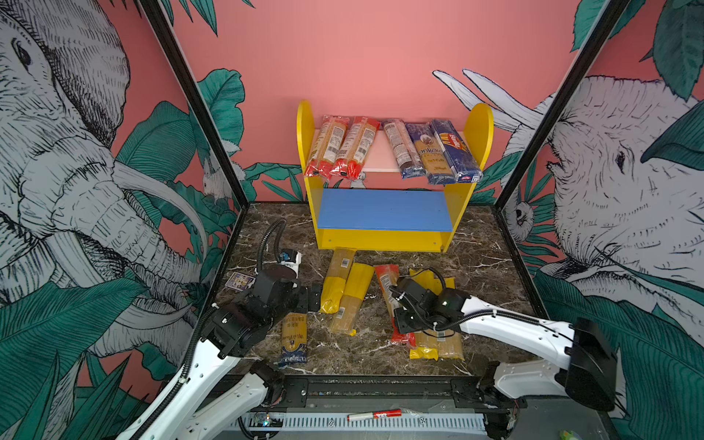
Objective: Arrange pasta packages on shelves
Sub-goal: Pick up the pasta bag from the center of the table.
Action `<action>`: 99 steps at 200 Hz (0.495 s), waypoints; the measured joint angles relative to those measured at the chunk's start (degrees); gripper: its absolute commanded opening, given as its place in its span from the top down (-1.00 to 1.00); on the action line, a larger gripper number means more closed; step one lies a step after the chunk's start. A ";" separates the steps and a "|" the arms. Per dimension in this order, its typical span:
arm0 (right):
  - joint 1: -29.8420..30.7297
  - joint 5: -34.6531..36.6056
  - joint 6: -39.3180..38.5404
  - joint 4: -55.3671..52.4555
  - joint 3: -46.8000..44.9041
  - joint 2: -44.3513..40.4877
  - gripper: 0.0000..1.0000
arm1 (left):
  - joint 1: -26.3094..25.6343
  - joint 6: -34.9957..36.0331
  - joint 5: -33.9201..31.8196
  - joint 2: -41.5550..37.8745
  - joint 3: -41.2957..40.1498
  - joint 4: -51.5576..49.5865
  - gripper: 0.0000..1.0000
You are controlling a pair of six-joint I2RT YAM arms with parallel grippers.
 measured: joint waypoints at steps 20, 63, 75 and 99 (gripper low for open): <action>0.00 -0.44 -1.42 -1.95 0.79 -3.91 1.00 | 0.00 0.02 -0.22 1.01 1.16 0.02 -0.99; 0.00 -1.33 -5.35 -8.46 6.47 -10.12 1.00 | 0.00 0.26 -1.16 4.11 4.66 0.00 -0.99; 0.00 -1.44 -6.69 -10.47 9.38 -11.30 1.00 | 0.00 0.48 -1.53 4.94 6.08 -0.11 -0.99; 0.00 -1.36 -9.49 -14.34 16.72 -12.68 1.00 | 0.00 1.11 -2.47 6.82 9.81 -0.35 -0.99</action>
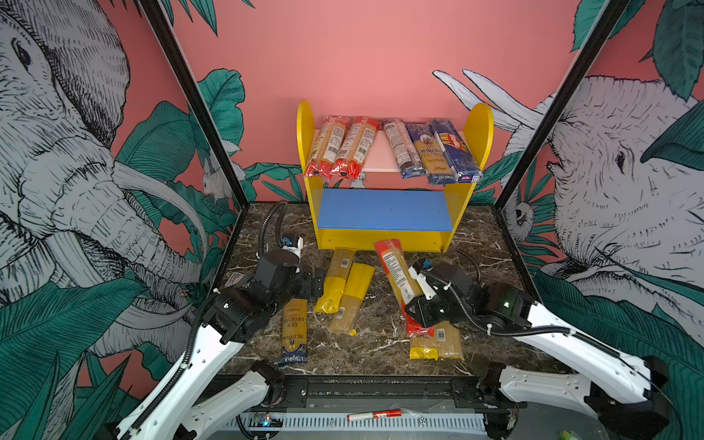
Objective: Arrange pasta packages on shelves
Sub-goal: Pick up the pasta bag from the center of the table, then place the pasta bag on the shelf.
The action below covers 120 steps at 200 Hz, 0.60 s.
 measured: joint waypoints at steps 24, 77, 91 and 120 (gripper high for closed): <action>0.00 0.68 -2.89 -3.52 8.94 0.39 1.00 | 0.00 0.66 -0.37 2.36 4.11 -0.07 -0.99; 0.00 6.78 -10.69 -8.83 31.91 9.73 1.00 | 0.00 3.39 -1.53 7.87 11.43 -0.22 -0.99; -0.31 9.64 -13.11 -11.32 40.65 15.56 1.00 | 0.00 4.15 -2.25 9.49 12.98 -0.33 -0.99; -4.11 11.06 -17.09 -15.08 62.27 31.06 1.00 | 0.00 5.53 -4.02 12.70 14.60 0.17 -0.99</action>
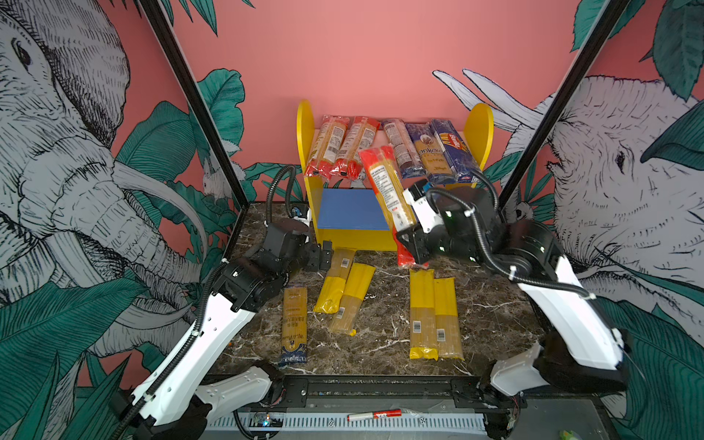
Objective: Arrange pasta packages on shelves
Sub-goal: Place the pasta bag on the shelf.
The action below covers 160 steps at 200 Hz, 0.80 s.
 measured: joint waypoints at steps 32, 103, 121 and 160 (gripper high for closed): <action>-9.27 -5.11 0.15 -1.11 27.41 19.58 1.00 | 0.37 1.40 -1.70 4.17 2.23 0.55 -0.99; -22.84 -21.11 6.19 8.76 28.37 29.55 1.00 | 2.60 2.21 -3.82 6.10 4.46 5.60 -0.99; -22.99 -23.50 7.41 11.28 28.35 29.83 1.00 | 3.39 0.94 -2.43 6.05 4.48 6.71 -0.99; -24.17 -26.38 11.08 17.62 28.28 29.83 0.75 | 3.61 -1.33 5.33 11.50 8.26 9.86 -0.99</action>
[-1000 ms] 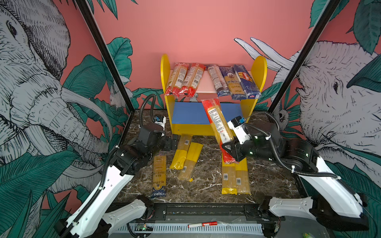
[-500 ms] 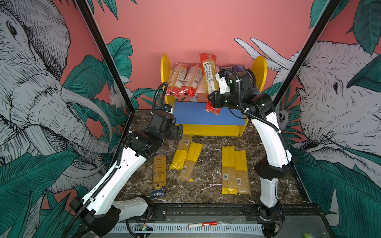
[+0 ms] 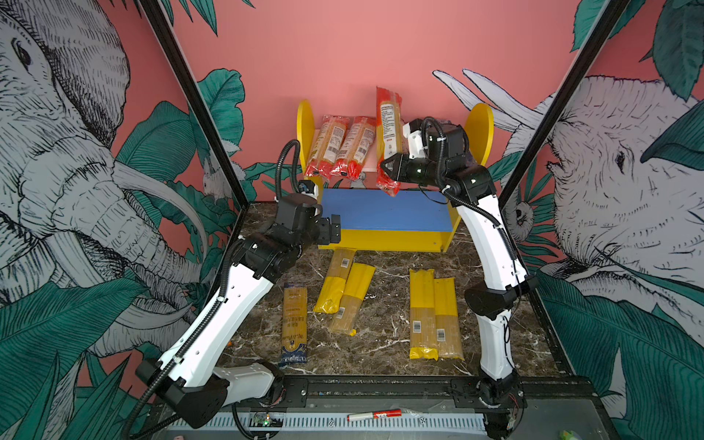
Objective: Arrange pasta packages on shelves
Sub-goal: Place the pasta bag on the shelf.
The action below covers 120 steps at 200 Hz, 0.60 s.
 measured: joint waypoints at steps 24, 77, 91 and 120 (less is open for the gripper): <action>-1.53 -1.99 3.54 4.26 0.02 0.11 0.71 | 0.00 -0.63 4.85 4.72 2.58 3.45 -0.99; -3.23 -6.60 9.27 8.94 0.15 3.04 0.29 | 0.00 -0.68 10.67 11.13 7.89 7.58 -0.99; -3.19 -7.78 9.99 9.99 0.31 3.41 0.08 | 0.00 -0.68 11.56 12.15 9.14 8.15 -0.99; -2.82 -9.09 11.69 11.54 0.87 3.78 -0.15 | 0.00 -0.63 12.98 15.32 13.64 8.59 -0.99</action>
